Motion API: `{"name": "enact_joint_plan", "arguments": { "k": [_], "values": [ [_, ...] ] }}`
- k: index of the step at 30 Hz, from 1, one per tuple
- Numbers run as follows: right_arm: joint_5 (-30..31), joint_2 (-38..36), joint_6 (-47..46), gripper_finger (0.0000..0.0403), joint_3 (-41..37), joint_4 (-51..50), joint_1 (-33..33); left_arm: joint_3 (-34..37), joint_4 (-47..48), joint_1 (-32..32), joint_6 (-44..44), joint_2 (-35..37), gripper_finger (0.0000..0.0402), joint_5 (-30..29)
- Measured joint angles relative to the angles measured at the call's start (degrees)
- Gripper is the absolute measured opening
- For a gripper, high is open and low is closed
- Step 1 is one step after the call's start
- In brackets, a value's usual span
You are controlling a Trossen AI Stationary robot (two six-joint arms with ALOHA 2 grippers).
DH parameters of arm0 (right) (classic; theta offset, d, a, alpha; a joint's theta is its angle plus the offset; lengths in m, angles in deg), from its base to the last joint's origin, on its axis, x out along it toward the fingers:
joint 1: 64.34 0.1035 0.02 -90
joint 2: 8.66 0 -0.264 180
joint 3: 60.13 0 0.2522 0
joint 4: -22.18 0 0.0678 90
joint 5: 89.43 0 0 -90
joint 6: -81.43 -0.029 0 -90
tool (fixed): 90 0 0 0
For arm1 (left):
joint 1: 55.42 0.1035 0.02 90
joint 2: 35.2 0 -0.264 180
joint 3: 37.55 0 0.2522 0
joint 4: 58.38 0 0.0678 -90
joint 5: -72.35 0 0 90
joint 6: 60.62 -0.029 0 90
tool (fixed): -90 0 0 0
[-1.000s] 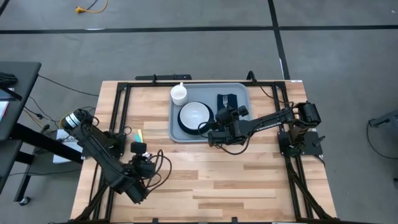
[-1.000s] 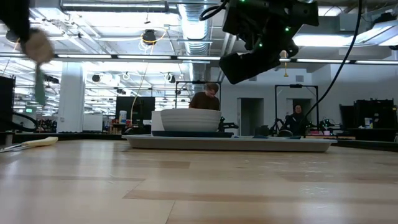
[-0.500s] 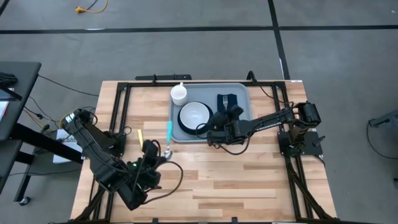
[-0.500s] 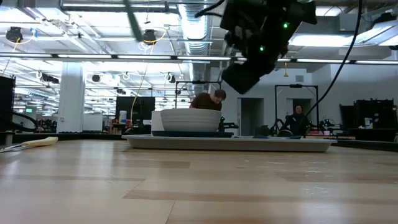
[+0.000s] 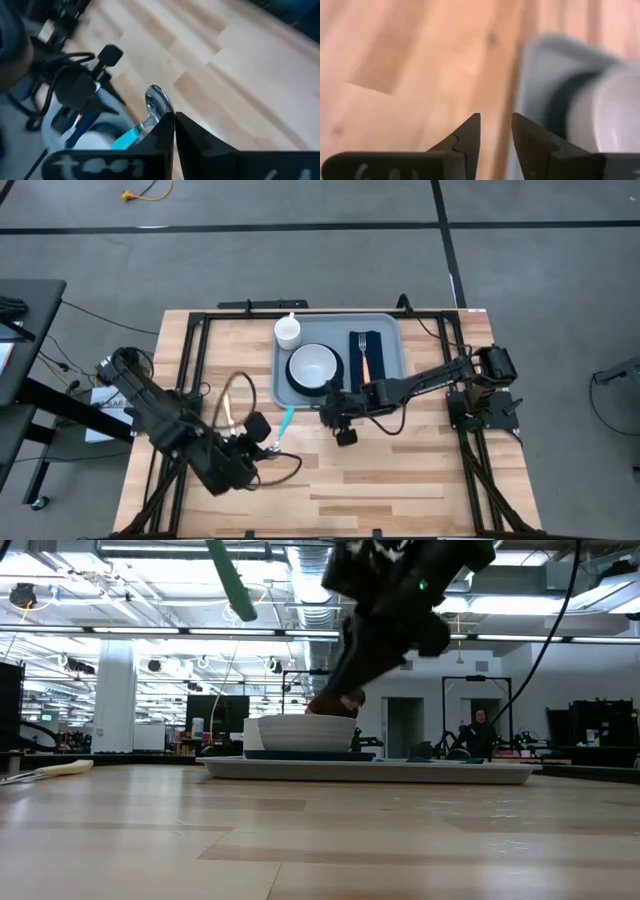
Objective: Set up tray
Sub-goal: Put the blue spoon to the left of the orange fork on the gray table tray
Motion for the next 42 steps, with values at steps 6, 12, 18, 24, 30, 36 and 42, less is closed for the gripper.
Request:
{"name": "enact_joint_plan", "arguments": {
  "k": [6, 12, 18, 24, 30, 36, 42],
  "values": [
    [-4.60, 0.00, 4.27, 0.0102, 0.02, 4.85, 0.56, 0.00, -2.21, 3.04, -7.92, 3.59, 0.0000, 10.67],
    [-5.74, -1.11, 4.22, 0.0102, 0.11, 4.07, 0.55, 0.00, 4.21, 7.52, -12.57, 4.12, 0.0000, 16.76],
    [-15.96, -6.21, 3.85, 0.0102, 0.06, 0.86, 0.58, 0.17, 7.51, 11.39, -18.17, 3.96, 0.0000, 22.20],
    [-23.20, -10.82, 4.46, 0.0102, 0.02, 3.84, 0.46, 0.17, 4.55, 12.31, -29.94, 3.96, 0.0000, 29.63],
    [-23.06, -11.97, -2.05, 0.0102, 0.00, 11.47, 0.36, 0.20, 3.36, 12.31, -38.52, 3.91, 0.0000, 31.44],
    [-22.17, -9.17, -6.75, 0.0102, 0.00, 19.11, 0.36, 0.20, 2.75, 12.33, -42.76, 3.91, 0.0000, 31.44],
    [-22.14, -5.93, -6.82, 0.0126, 0.24, 23.91, 0.62, 0.20, 2.50, 12.33, -43.25, 3.89, 0.0000, 31.24]
  ]
}}
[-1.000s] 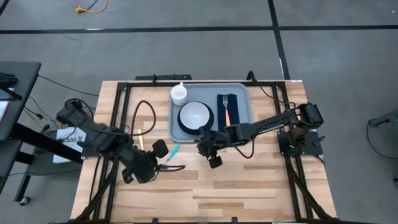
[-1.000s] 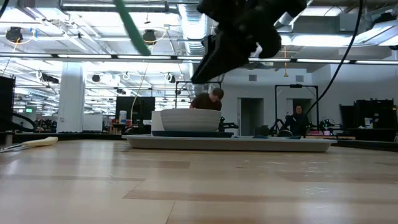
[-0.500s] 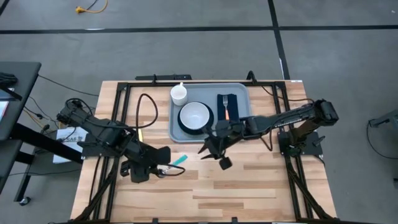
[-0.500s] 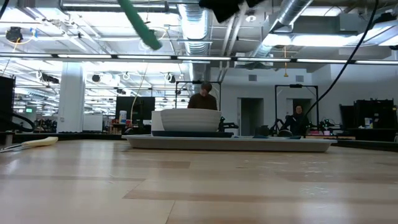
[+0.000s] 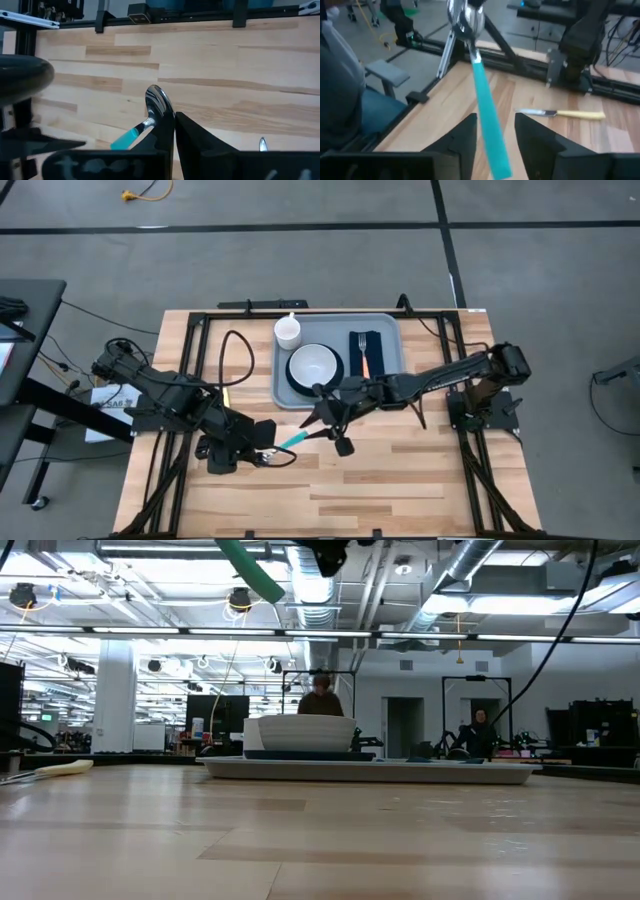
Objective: Set up tray
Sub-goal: Put the blue spoon to the left of the orange fork on the gray table tray
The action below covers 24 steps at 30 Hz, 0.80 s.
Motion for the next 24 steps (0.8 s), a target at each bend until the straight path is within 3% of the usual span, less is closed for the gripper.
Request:
{"name": "enact_joint_plan", "arguments": {
  "k": [11, 24],
  "values": [
    [-0.02, 2.01, 0.08, 0.0235, -0.09, 1.99, 0.00, 0.02, -0.26, 0.07, -1.61, -0.02, 0.0000, -2.39],
    [-0.02, 2.00, 0.53, 0.0236, -0.08, 2.96, -0.04, 0.04, -3.87, 1.40, -6.28, -0.44, 0.0000, -3.39]
  ]
}}
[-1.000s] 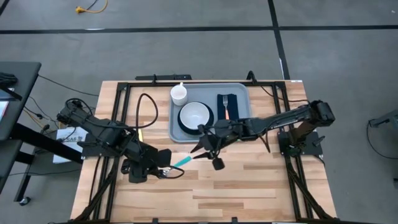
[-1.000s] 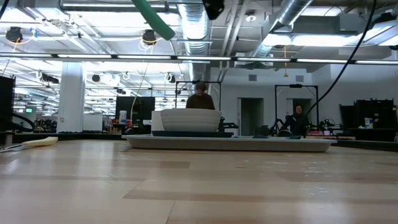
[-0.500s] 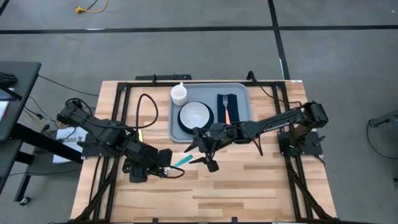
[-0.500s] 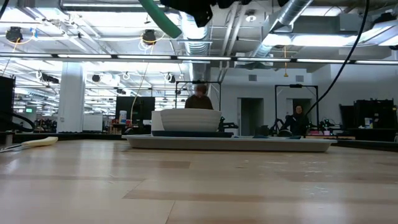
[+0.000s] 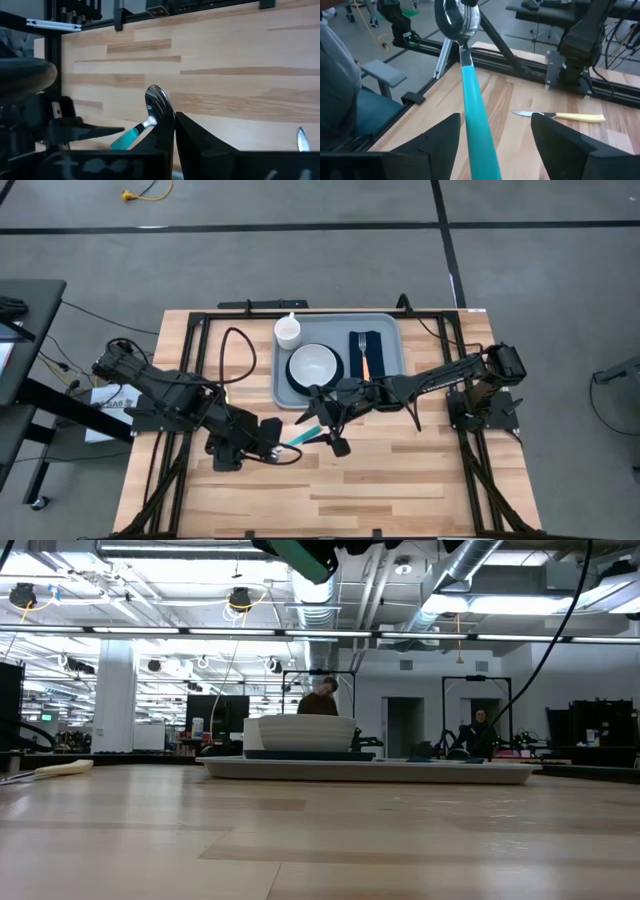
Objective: Set up tray
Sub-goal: Put the blue spoon to the left of the orange fork on the gray table tray
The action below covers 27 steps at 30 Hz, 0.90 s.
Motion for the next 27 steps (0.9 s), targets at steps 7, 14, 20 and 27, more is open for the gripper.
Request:
{"name": "enact_joint_plan", "arguments": {
  "k": [7, 14, 20, 27],
  "values": [
    [-0.02, 0.00, 0.00, 0.0225, 0.00, -0.35, 0.02, 0.00, -1.29, 1.58, -1.20, 0.00, 0.0000, -0.08],
    [-0.02, 0.00, 0.00, 0.0208, 0.00, -0.52, 0.01, 0.00, -1.29, 2.12, -1.40, 0.00, 0.0000, -0.30],
    [-0.04, 0.00, 0.00, 0.0185, 0.00, -0.55, 0.01, 0.00, -0.62, 2.10, -1.33, 0.00, 0.0000, -0.25],
    [-0.07, 0.00, 0.01, 0.0130, 0.00, -0.52, 0.02, 0.00, -0.68, 2.10, -1.31, 0.02, 0.0000, 0.16]
  ]
}}
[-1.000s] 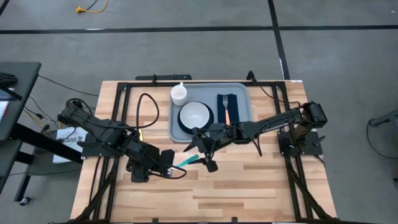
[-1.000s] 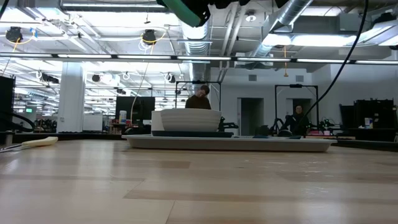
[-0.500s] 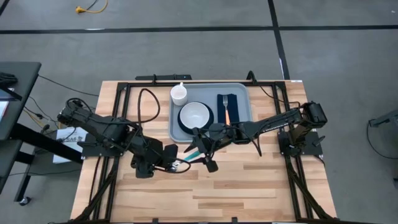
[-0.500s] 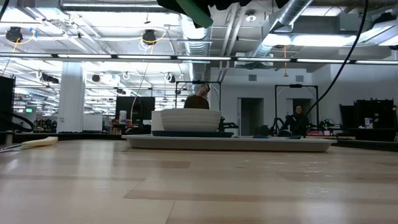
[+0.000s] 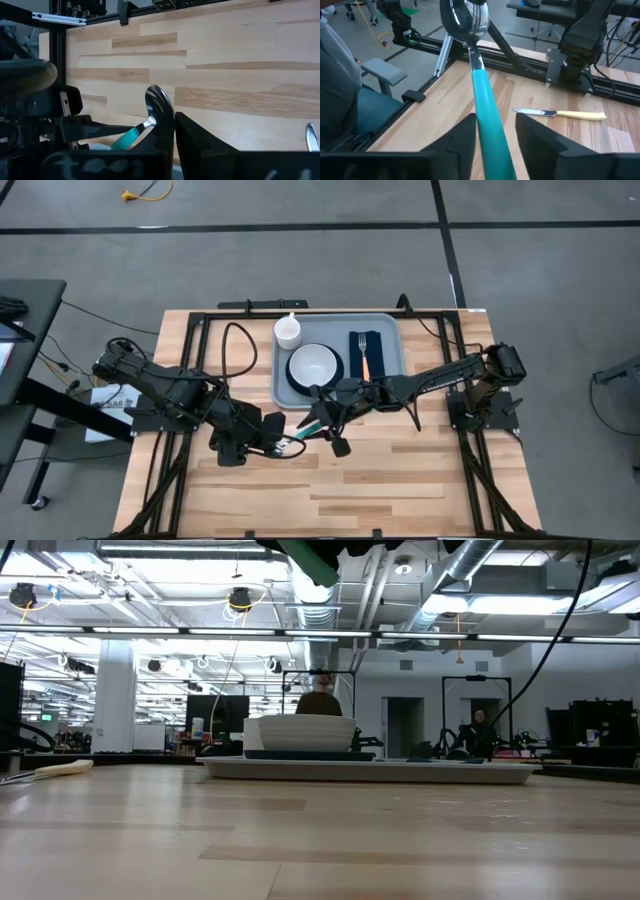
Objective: Set up tray
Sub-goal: Put the blue spoon to the left of the orange fork on the gray table tray
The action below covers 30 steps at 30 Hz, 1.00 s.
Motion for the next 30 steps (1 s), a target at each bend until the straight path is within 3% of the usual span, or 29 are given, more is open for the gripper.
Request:
{"name": "enact_joint_plan", "arguments": {
  "k": [8, 20, 30],
  "values": [
    [-1.09, 0.00, 1.39, 0.0042, -0.02, -0.28, 0.17, 0.00, 0.01, -0.01, 0.28, 0.09, 0.0000, -0.02],
    [-0.96, 0.00, 1.69, 0.0052, -0.02, -0.33, 0.42, 0.00, -1.71, -0.04, 2.27, 0.11, 0.0000, -0.04],
    [-2.18, -0.02, 1.73, 0.0048, -0.04, -0.26, 0.49, 0.00, -6.57, 0.04, 13.60, 0.11, 0.0015, 0.42]
  ]
}}
